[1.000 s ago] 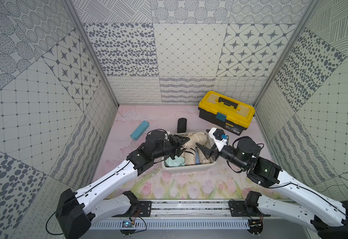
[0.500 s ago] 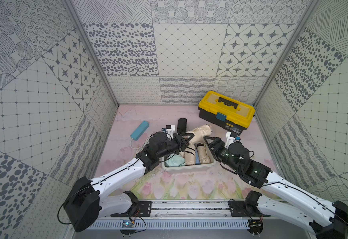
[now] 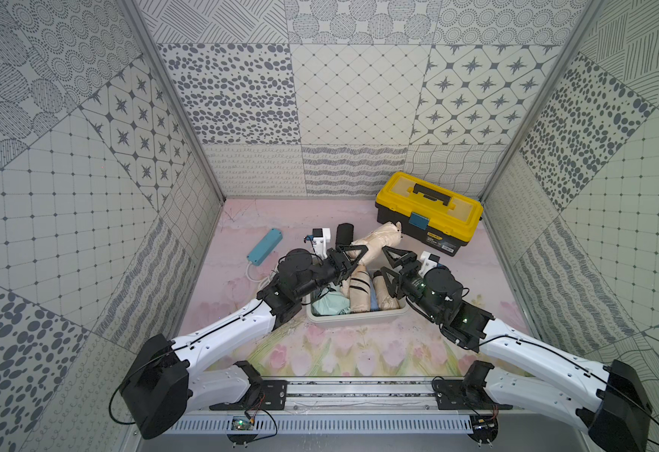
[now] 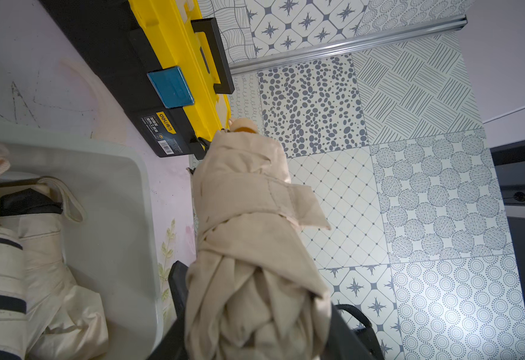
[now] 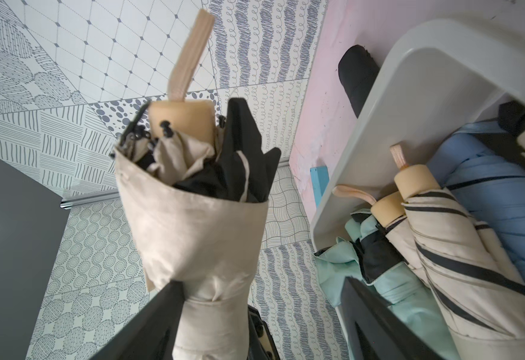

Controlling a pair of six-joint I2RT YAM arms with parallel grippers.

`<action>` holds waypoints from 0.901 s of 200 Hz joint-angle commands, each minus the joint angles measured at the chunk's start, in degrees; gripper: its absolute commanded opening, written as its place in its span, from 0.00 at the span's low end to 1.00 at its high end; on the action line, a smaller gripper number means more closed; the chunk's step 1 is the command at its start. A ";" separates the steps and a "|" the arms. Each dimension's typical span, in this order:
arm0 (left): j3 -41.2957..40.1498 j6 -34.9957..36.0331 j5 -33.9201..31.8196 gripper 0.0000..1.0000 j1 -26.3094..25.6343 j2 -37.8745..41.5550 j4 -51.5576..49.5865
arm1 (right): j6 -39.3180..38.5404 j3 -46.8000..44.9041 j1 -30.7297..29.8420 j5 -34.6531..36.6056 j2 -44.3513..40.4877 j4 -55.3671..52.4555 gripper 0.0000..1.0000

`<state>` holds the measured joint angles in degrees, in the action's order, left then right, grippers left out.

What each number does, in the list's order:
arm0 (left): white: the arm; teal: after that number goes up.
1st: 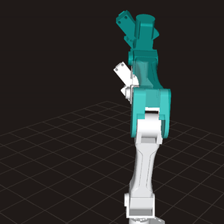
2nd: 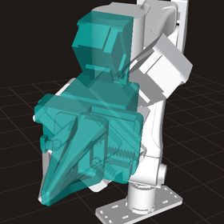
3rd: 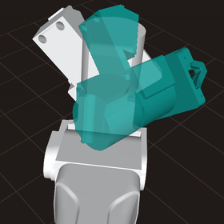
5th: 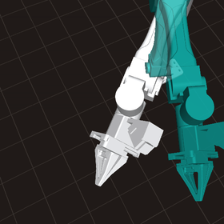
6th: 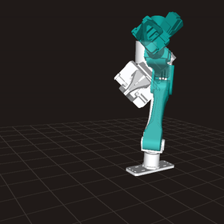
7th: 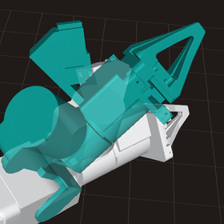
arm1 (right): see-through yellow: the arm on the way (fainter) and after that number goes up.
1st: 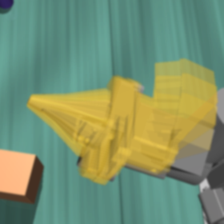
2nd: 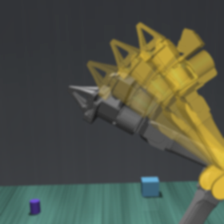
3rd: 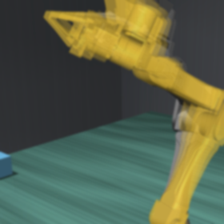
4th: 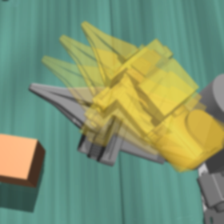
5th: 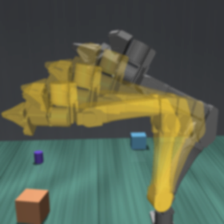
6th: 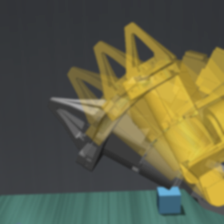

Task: Put the umbrella into the storage box
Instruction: Place the umbrella in the storage box.

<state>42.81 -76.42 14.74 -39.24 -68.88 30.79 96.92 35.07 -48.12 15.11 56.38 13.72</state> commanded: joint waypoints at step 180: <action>-2.82 2.75 1.11 0.00 -0.32 1.16 10.08 | -5.34 1.63 0.36 3.20 5.50 13.95 0.83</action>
<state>39.90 -75.24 14.48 -39.42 -67.83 30.72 92.16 34.00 -47.86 17.23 59.88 20.25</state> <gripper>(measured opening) 0.455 0.852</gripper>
